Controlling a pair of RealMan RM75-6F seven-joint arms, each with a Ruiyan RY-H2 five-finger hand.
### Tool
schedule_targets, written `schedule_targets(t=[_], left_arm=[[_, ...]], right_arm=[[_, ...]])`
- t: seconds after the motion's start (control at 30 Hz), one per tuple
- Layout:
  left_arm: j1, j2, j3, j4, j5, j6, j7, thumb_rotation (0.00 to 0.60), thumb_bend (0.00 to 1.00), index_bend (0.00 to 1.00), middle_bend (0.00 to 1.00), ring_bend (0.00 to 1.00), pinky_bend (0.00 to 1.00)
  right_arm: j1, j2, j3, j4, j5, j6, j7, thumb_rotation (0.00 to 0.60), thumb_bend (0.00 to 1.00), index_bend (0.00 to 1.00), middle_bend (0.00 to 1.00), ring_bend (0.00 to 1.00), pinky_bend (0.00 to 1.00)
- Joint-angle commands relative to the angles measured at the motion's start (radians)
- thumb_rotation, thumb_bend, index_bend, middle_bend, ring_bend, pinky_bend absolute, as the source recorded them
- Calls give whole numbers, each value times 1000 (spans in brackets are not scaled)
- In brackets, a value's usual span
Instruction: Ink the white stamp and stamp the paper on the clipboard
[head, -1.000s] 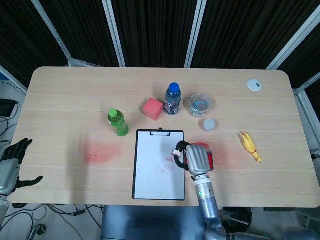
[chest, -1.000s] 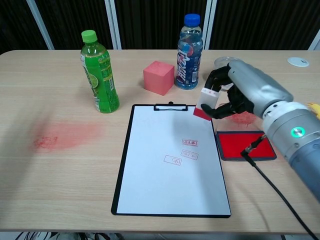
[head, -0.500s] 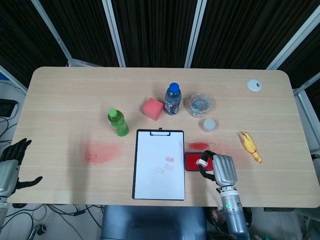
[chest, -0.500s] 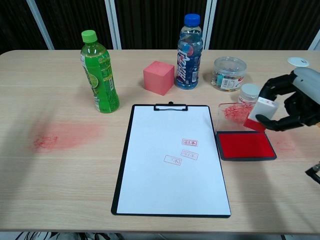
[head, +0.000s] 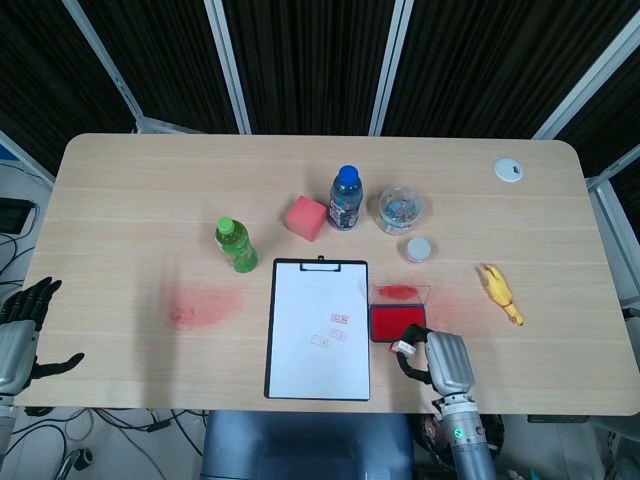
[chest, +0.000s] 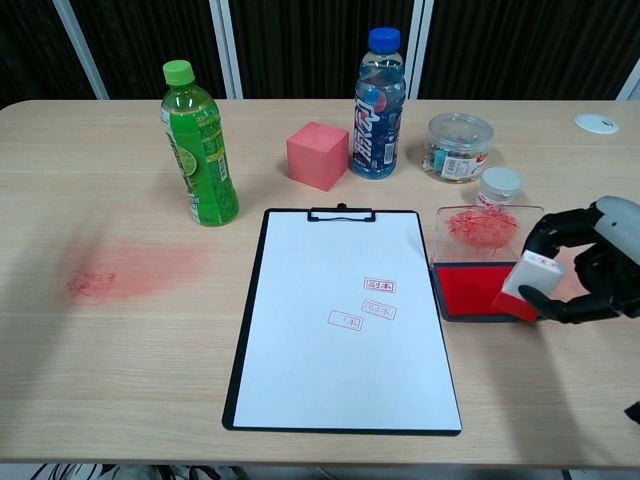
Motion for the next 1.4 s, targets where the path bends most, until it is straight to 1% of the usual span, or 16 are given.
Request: schedule_targets(t=[0.03,0.4,0.5,0.63,0.7,0.9,1.07,1.4], left_arm=[[0,0,-1,0,-1,0,0,600,13,0,0,0,0],[-1,1,0,2,2,-5,-4,600,13,0,0,0,0],[0,2,-1,3,1,-4,-6,600,13,0,0,0,0],[-1,1,-2,3,1,-5,-6,600,13,0,0,0,0],[0,1,-1,3,2,-5,-5,600,13,0,0,0,0],[1,0,-3,3,1,-3,-4,600,13,0,0,0,0],[1,-2,-4,3,-1,-1,-1,600,13,0,0,0,0],[1,-1,-4,1,-3,-4,1,600,13,0,0,0,0]], right_arm=[[-7,-28,-5,36,9,-8,0,600,572,937,758,825,837],[-18,-78,-9,131,23,-32,8,600,532,937,738,776,828],[-17,-95,-1,165,22,-36,12,600,527,936,736,763,825],[-19,-101,2,183,18,-38,17,600,513,936,720,741,773],[-20,-102,6,196,20,-40,20,600,510,936,717,737,772],[-23,-103,12,218,13,-41,31,600,497,934,706,727,772],[-26,-103,15,230,12,-46,34,600,472,908,682,699,754],[-35,-114,15,244,14,-47,22,600,438,878,659,679,754]])
